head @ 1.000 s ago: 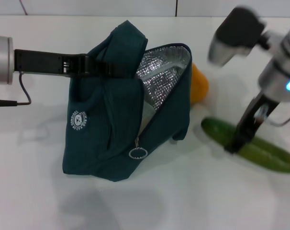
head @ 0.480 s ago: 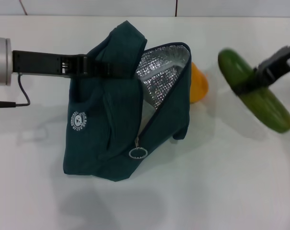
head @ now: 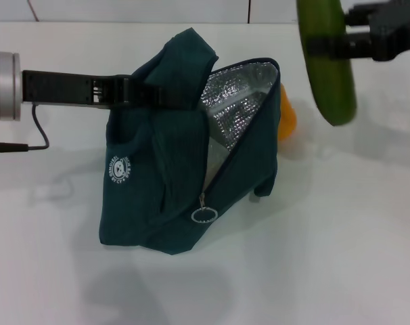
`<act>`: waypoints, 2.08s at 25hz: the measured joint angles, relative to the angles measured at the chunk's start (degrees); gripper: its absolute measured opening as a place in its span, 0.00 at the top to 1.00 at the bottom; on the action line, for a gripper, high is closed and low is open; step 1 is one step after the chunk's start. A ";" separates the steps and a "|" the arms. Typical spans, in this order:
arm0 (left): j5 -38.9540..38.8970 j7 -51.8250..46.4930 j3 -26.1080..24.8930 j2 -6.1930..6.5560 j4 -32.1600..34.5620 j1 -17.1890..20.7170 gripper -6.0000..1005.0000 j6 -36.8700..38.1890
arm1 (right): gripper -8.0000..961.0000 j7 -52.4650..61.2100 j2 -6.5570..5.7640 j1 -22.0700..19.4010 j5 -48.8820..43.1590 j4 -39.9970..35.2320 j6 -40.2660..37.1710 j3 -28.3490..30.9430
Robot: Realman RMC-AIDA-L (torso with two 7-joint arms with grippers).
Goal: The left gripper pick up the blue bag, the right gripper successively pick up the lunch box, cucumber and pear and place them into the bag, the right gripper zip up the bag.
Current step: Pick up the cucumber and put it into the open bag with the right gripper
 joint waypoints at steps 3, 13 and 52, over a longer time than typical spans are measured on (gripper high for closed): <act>0.00 -0.05 0.41 0.00 0.00 -0.07 0.95 0.00 | 0.36 -6.29 0.08 -0.32 6.95 3.15 0.33 0.06; -0.02 -0.25 1.41 0.00 0.01 -0.55 0.95 -0.01 | 0.36 -19.70 0.43 2.26 16.76 10.99 3.67 -1.83; -2.29 -0.03 1.04 0.09 -1.47 -0.97 0.95 -1.49 | 0.36 -38.61 0.02 8.58 15.30 35.66 9.25 -11.50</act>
